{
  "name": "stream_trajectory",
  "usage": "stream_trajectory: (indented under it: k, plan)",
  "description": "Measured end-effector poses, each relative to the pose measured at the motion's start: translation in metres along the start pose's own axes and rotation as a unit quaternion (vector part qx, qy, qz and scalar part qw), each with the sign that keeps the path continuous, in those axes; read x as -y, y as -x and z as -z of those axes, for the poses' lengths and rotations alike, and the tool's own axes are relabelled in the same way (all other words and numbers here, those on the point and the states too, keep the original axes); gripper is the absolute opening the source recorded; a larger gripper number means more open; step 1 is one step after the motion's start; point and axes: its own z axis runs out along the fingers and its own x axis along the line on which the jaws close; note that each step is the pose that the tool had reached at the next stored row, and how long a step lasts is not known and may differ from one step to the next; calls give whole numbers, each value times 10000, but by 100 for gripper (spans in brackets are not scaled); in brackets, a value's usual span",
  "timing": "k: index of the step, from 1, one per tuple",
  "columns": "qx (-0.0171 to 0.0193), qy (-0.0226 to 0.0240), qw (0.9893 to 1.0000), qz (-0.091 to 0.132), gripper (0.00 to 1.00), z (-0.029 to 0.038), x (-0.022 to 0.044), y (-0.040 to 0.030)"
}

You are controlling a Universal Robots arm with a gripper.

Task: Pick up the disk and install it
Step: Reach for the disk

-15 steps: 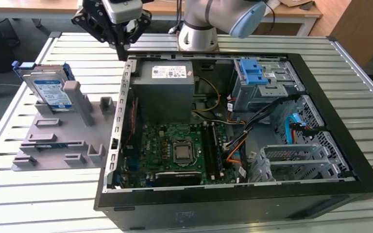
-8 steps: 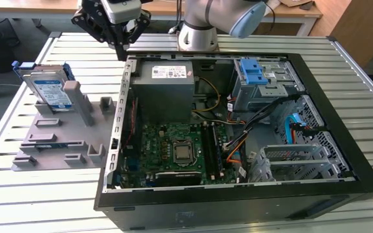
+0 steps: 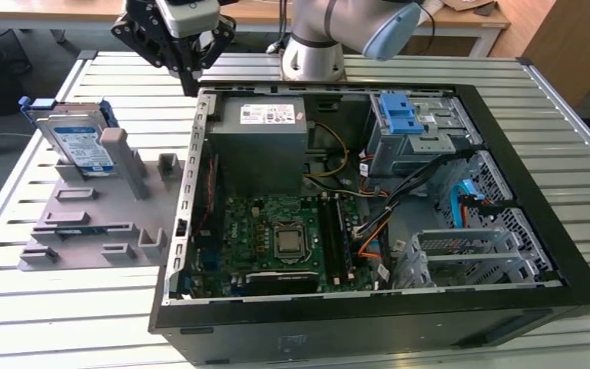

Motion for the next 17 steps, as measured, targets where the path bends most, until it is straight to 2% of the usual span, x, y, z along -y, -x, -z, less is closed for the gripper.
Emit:
stream_trajectory:
  k: [17]
  plan:
    - [0,0,10000,0,11,-5,4,-63]
